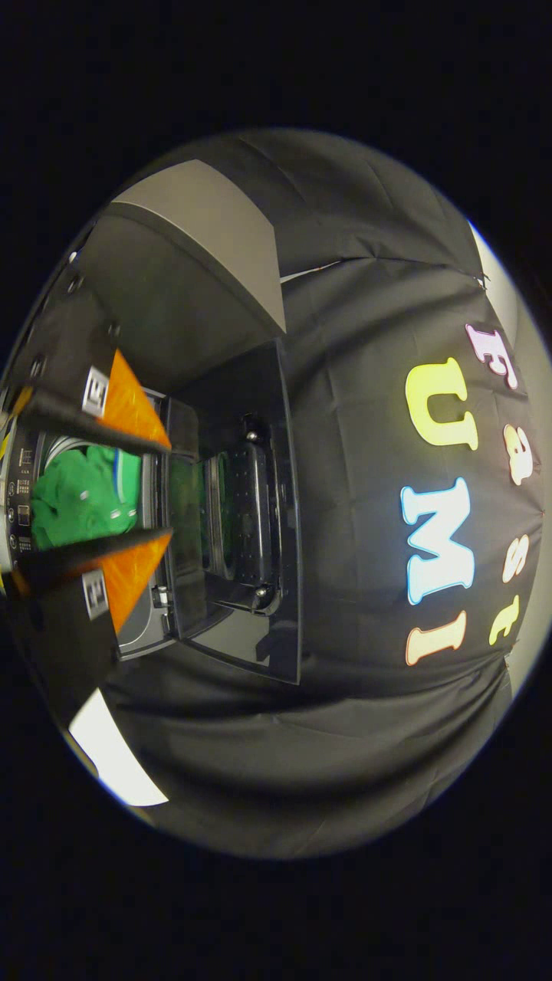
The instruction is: Put the clothes into the washing machine and then close the washing machine lid.
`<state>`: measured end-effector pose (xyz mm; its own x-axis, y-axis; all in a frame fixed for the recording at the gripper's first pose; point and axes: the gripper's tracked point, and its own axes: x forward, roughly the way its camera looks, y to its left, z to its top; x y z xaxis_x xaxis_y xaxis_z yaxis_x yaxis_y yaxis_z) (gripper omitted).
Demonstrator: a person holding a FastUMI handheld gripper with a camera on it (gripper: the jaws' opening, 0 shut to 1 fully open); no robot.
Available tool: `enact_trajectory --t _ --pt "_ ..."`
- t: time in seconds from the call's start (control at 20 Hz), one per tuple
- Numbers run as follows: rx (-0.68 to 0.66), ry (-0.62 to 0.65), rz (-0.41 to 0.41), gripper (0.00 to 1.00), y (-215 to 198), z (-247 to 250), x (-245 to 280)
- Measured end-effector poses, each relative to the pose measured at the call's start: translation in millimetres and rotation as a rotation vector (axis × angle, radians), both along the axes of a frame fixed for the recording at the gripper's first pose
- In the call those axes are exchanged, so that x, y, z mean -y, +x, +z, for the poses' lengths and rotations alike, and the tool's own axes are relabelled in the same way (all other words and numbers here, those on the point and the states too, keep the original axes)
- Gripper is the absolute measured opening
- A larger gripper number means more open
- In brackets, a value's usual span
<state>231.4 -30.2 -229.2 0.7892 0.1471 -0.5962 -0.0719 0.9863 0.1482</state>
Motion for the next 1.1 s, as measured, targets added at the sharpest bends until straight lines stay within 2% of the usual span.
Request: enact_trajectory --t 0.1,0.55,1.1 --pt "-0.004 -0.012 -0.016 0.98 -1.9 -2.9 6.2" --pt "-0.003 -0.026 -0.026 0.98 -0.4 -5.1 11.1" --pt "0.21 -0.046 -0.018 0.98 52.2 76.1 5.4"
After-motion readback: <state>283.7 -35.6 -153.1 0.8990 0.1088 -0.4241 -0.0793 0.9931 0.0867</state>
